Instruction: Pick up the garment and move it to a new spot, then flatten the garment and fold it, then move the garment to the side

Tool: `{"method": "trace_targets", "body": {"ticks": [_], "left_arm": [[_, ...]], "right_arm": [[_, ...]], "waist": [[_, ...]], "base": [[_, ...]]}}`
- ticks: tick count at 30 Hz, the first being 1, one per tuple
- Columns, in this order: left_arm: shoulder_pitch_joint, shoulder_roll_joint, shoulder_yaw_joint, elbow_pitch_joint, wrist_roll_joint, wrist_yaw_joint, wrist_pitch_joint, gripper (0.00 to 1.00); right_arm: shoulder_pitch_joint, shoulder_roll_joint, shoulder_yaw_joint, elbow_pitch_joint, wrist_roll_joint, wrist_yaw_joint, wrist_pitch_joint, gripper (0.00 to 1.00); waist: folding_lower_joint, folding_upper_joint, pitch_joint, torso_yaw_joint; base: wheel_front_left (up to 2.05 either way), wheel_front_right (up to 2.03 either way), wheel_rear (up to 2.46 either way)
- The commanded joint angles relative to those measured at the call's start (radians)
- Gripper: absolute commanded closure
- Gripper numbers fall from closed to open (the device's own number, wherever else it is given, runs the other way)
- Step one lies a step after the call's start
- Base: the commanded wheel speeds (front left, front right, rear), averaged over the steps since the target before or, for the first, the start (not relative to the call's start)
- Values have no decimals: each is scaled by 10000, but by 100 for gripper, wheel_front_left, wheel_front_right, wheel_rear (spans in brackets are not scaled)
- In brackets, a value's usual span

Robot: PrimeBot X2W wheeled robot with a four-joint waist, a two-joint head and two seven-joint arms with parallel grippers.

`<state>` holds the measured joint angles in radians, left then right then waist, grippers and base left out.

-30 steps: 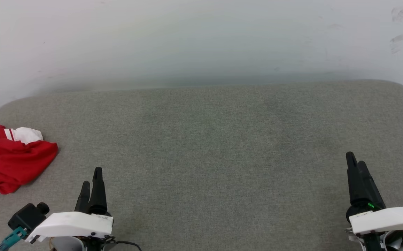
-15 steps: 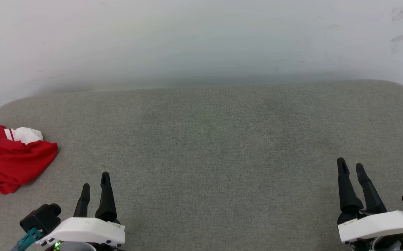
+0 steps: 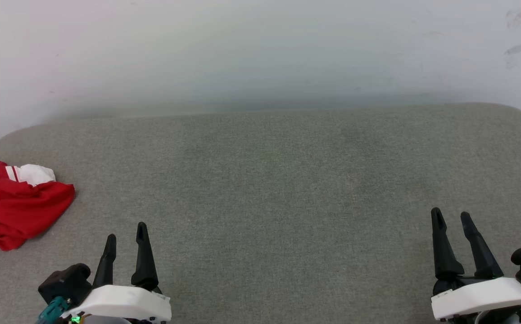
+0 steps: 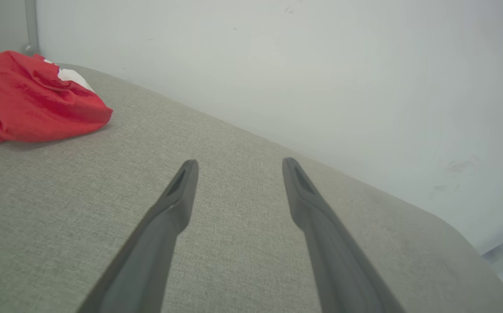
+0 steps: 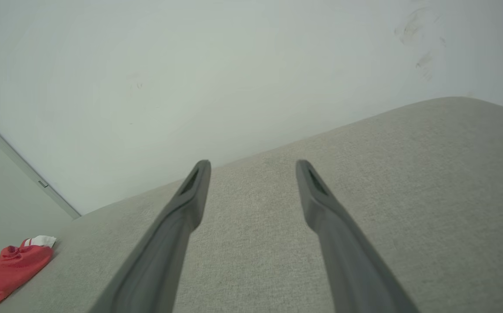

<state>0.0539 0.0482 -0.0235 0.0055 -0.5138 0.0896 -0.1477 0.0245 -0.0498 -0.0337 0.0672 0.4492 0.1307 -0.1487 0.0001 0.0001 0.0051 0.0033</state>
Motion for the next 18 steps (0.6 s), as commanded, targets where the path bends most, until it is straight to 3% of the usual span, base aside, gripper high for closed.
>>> {"method": "trace_targets", "body": {"ticks": [1,18], "left_arm": [[0,22,-41,-151,311,62,-104,0],[324,24,-312,-294,1762,175,-526,0]], "right_arm": [[29,-13,11,-163,-284,0,-97,0],[233,-11,94,-464,-1857,0,-492,0]], "waist": [[-1,-1,0,-4],[-1,-1,34,-7]], "base": [[0,0,0],[0,0,0]]}}
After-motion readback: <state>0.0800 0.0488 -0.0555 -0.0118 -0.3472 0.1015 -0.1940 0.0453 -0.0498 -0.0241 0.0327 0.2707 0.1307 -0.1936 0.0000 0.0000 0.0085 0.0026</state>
